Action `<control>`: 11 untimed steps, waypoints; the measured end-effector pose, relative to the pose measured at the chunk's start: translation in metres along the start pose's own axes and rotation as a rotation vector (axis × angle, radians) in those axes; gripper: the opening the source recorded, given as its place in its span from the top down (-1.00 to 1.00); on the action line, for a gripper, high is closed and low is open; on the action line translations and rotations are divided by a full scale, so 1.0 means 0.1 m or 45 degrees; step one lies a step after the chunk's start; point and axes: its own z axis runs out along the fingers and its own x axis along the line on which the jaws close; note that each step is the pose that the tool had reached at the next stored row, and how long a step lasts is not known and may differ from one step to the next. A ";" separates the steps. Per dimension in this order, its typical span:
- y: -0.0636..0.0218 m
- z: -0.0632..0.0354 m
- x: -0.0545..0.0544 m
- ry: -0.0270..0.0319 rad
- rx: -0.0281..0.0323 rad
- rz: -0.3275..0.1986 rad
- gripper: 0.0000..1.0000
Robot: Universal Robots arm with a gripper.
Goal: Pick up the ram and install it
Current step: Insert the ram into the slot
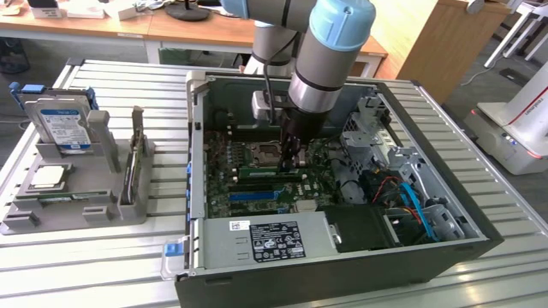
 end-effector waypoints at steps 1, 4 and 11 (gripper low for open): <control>0.000 0.000 0.00 0.0000 -0.0001 0.000 0.76; 0.000 0.003 0.00 -0.0001 0.0000 -0.001 0.76; -0.001 0.020 0.00 -0.0004 0.0001 -0.001 0.76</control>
